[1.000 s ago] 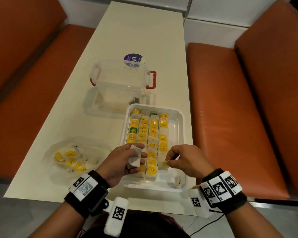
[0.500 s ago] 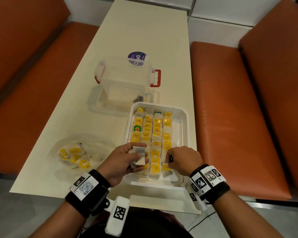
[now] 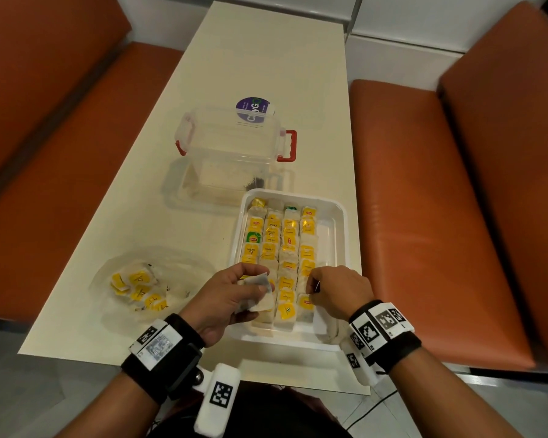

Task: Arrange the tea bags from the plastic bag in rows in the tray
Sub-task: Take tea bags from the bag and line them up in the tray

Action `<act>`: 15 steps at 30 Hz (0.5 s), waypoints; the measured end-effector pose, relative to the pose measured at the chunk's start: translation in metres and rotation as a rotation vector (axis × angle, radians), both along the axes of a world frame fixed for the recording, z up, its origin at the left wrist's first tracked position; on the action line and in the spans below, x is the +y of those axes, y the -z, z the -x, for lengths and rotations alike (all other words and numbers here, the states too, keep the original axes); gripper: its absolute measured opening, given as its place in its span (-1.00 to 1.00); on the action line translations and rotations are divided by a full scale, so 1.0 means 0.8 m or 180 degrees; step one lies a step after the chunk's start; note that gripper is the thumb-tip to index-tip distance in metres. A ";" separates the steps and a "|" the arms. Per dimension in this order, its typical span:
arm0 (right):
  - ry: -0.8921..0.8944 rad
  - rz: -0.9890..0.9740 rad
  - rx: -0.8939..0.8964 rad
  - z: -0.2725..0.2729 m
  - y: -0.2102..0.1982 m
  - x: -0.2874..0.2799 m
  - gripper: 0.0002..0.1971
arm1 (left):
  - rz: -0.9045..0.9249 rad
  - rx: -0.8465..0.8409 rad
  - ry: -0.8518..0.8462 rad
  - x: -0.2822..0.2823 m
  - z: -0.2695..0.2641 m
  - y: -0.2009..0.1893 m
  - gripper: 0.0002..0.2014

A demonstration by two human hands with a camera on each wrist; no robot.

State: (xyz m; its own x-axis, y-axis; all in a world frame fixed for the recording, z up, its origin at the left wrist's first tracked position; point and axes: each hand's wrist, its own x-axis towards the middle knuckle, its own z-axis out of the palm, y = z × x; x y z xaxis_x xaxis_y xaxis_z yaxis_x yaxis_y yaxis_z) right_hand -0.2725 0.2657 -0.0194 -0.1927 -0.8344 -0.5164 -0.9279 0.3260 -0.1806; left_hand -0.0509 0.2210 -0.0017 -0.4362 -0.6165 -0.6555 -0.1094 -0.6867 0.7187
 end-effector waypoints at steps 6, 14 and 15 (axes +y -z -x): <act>0.0054 0.0055 -0.0055 0.002 -0.003 0.001 -0.94 | -0.0057 0.0223 -0.0030 0.000 0.003 0.001 -0.74; 0.0123 0.0125 -0.0127 0.002 -0.006 0.001 -0.97 | -0.0109 0.0305 -0.0140 0.000 0.006 0.002 -0.72; 0.0111 0.0174 -0.0143 0.002 -0.007 0.002 -0.97 | -0.0115 0.0321 -0.0150 0.000 0.006 0.001 -0.72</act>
State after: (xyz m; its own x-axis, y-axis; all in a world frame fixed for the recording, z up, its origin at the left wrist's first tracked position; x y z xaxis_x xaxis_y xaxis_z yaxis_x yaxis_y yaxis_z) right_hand -0.2745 0.2673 -0.0138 -0.1996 -0.8548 -0.4791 -0.9067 0.3465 -0.2403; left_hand -0.0559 0.2211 -0.0027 -0.4722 -0.6147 -0.6318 -0.0048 -0.7149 0.6992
